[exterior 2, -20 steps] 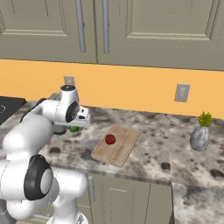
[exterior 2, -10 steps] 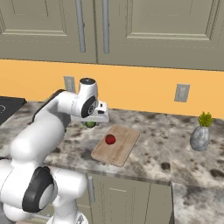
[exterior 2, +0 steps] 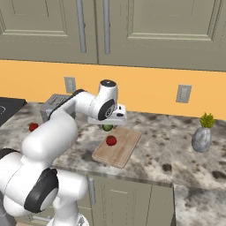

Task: Place the avocado, onion, tomato, and bell pepper on the cutting board.

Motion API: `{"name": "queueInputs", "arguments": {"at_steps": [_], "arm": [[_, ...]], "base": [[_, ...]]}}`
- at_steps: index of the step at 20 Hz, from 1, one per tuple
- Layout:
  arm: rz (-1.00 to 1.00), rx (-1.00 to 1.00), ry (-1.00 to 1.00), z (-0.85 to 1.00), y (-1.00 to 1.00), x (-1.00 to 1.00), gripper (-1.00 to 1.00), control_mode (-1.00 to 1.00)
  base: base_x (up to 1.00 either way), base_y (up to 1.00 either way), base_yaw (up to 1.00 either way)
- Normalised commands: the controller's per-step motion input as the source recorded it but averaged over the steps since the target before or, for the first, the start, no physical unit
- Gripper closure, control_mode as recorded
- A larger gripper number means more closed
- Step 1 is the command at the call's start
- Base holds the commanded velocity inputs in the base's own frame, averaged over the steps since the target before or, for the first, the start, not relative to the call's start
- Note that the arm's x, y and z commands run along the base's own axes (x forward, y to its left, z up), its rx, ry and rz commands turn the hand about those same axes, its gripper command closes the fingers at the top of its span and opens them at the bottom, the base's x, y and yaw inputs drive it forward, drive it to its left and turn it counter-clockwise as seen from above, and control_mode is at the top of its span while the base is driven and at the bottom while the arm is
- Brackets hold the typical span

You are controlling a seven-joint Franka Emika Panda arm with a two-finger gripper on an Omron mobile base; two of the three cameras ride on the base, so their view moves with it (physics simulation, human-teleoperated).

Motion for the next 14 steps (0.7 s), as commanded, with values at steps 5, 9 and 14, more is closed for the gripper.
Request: {"name": "queueInputs", "arguments": {"at_steps": [5, 9, 14], "arm": [[0.00, 0.00, 0.00, -0.06, -0.51, 0.00, 1.00, -1.00], [0.00, 0.00, 0.00, -0.19, -0.32, 0.03, 1.00, -1.00], [0.01, 0.00, 0.00, -0.30, -0.32, 0.12, 1.00, -1.00]], "base": [[0.00, 0.00, 0.00], [0.00, 0.00, 0.00], [0.00, 0.00, 0.00]]}}
